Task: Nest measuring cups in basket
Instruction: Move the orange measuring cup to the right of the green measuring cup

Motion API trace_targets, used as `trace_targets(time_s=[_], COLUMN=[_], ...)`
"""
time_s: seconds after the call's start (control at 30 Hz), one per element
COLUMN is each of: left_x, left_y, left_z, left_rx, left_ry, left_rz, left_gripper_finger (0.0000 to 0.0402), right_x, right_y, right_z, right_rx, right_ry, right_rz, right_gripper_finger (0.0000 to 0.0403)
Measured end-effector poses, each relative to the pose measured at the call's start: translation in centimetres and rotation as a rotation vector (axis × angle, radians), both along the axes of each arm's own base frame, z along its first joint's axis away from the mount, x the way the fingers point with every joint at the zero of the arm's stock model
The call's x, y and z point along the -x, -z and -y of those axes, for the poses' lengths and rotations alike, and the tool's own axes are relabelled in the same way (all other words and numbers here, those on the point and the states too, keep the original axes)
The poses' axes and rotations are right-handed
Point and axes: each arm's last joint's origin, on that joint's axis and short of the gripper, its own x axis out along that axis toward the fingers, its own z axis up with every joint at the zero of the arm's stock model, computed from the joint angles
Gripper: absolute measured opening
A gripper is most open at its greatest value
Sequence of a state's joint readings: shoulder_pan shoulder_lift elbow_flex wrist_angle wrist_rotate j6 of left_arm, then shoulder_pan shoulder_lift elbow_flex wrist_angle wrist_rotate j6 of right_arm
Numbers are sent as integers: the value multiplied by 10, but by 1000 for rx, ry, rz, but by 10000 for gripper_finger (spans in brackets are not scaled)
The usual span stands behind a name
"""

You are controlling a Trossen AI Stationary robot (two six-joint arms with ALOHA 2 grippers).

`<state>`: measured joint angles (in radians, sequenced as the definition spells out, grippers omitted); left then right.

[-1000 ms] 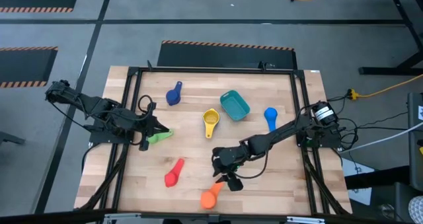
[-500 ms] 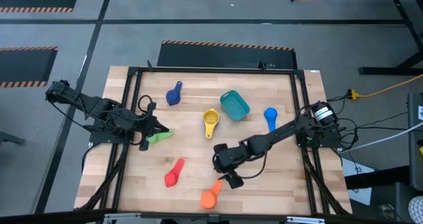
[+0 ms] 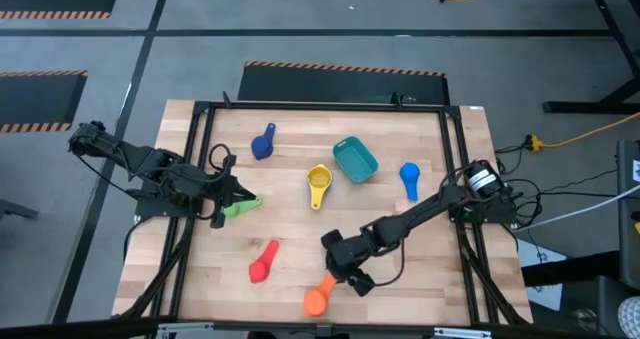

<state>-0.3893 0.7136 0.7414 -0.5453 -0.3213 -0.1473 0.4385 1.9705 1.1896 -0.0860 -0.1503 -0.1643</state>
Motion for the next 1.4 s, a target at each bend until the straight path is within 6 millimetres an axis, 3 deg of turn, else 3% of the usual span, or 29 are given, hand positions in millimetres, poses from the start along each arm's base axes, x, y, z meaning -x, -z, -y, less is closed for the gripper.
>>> trace_targets(time_s=[0.23, 0.43, 1.1, 1.4], left_x=[0, 0, 0, 0], left_y=[0, 0, -1, 0], left_z=[0, 0, 0, 0], left_rx=[0, 0, 2, 1], left_ry=[0, 0, -1, -2], left_rz=[1, 1, 7, 6], left_gripper_finger=[14, 14, 14, 14], right_x=[0, -2, -6, -6], right_y=[1, 15, 34, 35], right_z=[-2, -3, -5, -5], right_rx=[34, 45, 14, 13], right_ry=[-40, -42, -67, -68], right_rz=[31, 8, -16, -17], right_gripper_finger=[228, 228, 228, 196])
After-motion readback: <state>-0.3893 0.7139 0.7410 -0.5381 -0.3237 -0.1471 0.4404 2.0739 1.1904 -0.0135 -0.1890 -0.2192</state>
